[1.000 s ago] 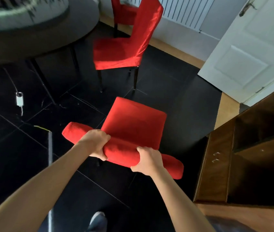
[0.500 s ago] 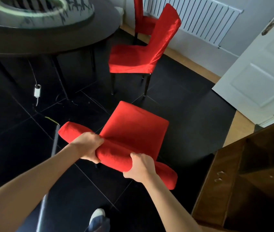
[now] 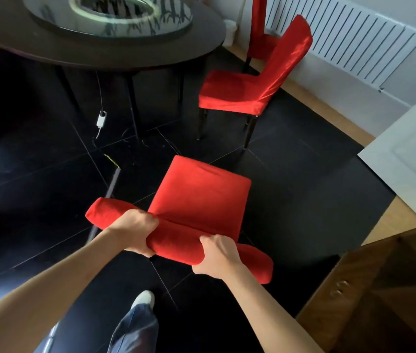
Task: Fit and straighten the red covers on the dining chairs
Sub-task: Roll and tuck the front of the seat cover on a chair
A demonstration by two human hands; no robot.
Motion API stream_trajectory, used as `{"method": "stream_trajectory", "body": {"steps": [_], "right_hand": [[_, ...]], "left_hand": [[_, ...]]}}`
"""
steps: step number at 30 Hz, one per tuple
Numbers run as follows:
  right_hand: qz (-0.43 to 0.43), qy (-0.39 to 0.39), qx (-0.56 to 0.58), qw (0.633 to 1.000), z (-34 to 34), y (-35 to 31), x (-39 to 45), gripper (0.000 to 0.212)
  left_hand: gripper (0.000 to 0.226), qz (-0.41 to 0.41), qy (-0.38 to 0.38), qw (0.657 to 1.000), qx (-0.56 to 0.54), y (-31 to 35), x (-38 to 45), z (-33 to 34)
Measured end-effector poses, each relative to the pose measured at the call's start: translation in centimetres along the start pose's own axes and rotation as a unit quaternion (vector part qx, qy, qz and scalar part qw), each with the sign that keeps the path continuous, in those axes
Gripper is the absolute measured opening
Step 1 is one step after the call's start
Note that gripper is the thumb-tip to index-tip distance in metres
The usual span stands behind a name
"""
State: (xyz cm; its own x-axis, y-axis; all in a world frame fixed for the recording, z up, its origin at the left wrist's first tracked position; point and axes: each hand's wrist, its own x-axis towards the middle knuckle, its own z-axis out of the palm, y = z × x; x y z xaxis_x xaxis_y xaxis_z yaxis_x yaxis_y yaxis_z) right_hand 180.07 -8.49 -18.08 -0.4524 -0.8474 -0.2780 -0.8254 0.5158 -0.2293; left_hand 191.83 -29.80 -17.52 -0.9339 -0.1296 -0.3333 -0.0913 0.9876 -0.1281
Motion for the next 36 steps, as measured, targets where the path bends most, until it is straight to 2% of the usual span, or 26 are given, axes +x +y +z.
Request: {"method": "stream_trajectory", "body": {"steps": [7,13,16,19,29,36], "right_hand": [[-0.046,-0.017,-0.021,0.999,-0.4,2.4,-1.2,0.037],[-0.055,-0.015,-0.051,0.997,-1.6,6.3,0.2,0.042],[-0.053,-0.014,-0.058,0.997,-2.6,8.8,1.7,0.055],[-0.055,-0.014,-0.064,0.996,-3.6,11.0,3.8,0.069],[-0.079,-0.014,-0.081,0.993,-8.0,17.6,14.3,0.077],[-0.072,-0.047,-0.072,0.994,-11.3,22.0,21.2,0.082]], "left_hand": [[0.055,-0.055,-0.004,0.998,-0.041,3.0,-0.8,0.4],[0.055,-0.087,0.005,0.994,-0.063,4.8,1.6,-0.8],[0.055,-0.098,0.009,0.993,-0.072,5.3,3.9,-1.6],[0.054,-0.103,0.010,0.992,-0.072,5.2,6.2,-2.6],[0.054,-0.126,0.020,0.989,-0.078,1.7,16.3,-6.1],[0.054,-0.155,0.020,0.981,-0.114,-0.6,23.3,-8.1]]}}
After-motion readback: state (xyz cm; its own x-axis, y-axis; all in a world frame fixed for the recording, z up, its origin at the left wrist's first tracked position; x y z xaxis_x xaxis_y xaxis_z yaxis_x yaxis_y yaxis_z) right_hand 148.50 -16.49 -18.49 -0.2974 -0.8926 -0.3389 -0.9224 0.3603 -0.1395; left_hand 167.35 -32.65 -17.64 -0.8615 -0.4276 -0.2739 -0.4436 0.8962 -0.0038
